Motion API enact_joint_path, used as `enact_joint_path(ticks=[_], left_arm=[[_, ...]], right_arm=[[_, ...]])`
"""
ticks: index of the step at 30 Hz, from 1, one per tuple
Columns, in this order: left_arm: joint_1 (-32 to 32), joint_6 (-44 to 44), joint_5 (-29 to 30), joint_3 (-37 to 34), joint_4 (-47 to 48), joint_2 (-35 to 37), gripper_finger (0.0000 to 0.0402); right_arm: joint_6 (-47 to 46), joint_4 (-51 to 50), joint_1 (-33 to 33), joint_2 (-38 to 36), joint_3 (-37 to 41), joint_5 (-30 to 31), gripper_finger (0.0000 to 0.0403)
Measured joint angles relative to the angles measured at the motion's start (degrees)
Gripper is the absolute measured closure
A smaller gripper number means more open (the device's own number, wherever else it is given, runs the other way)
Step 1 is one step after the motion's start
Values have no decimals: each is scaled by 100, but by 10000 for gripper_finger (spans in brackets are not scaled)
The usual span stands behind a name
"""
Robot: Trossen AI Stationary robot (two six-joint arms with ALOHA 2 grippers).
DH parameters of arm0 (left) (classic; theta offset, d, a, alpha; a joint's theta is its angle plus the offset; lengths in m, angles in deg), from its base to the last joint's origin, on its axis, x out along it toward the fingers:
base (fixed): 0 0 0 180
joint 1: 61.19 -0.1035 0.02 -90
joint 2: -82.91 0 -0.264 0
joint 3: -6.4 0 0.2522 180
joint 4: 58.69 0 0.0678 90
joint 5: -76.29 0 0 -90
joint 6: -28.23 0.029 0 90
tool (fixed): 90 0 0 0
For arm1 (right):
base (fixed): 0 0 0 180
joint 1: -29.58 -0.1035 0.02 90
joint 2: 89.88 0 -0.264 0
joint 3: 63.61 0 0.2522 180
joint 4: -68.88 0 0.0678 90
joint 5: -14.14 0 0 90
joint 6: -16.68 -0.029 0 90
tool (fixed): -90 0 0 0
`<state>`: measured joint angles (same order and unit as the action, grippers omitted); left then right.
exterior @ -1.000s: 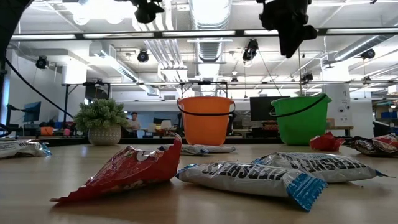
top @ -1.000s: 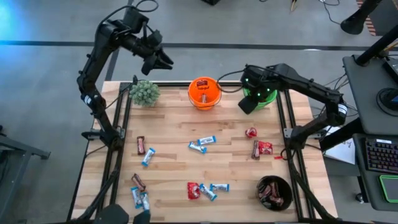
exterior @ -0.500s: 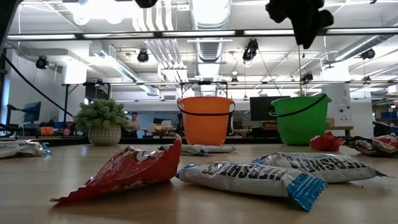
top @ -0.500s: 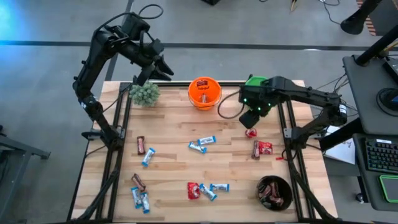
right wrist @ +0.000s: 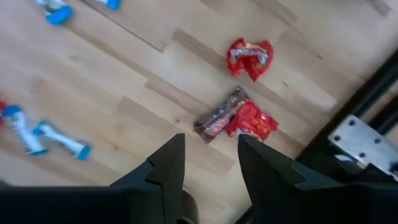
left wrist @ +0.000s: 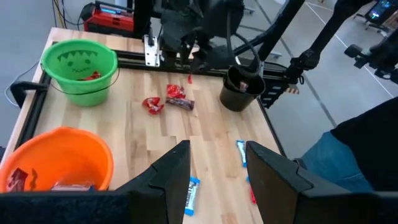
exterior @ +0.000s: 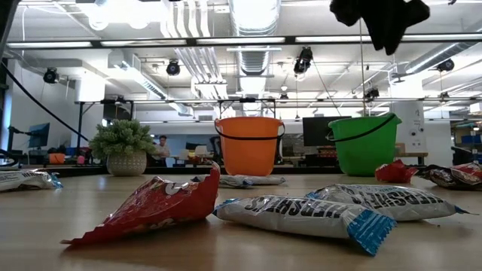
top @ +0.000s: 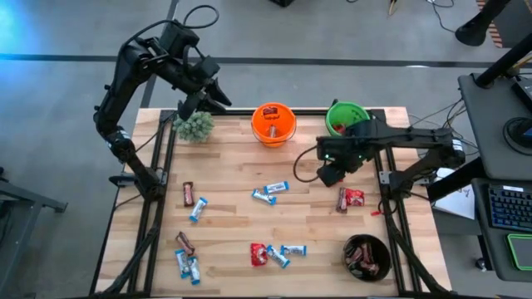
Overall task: Organize candy in baskets
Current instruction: Put the brown chocolate bar into the black bucket
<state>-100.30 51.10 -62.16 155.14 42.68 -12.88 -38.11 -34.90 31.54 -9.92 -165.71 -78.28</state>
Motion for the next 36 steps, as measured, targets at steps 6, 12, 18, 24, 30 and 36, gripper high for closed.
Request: enact_joint_path(ticks=[6,12,18,24,30,36], left_arm=[[7,-146,1,0,8,0,264],[4,-151,4,0,23,2,264],[4,-153,9,0,23,2,264],[4,-154,11,0,31,2,264],[2,-243,11,0,41,2,264],[2,-190,11,0,44,7,264]], right_arm=[[-267,-7,-402,0,649,188,262],[-1307,36,-629,0,1278,122,262],[-1770,463,-730,-2,1764,-103,262],[-1992,1517,-783,-2,2175,-104,262],[-2530,2089,-897,0,2573,-101,261],[-3082,2338,-1135,0,2880,-105,261]])
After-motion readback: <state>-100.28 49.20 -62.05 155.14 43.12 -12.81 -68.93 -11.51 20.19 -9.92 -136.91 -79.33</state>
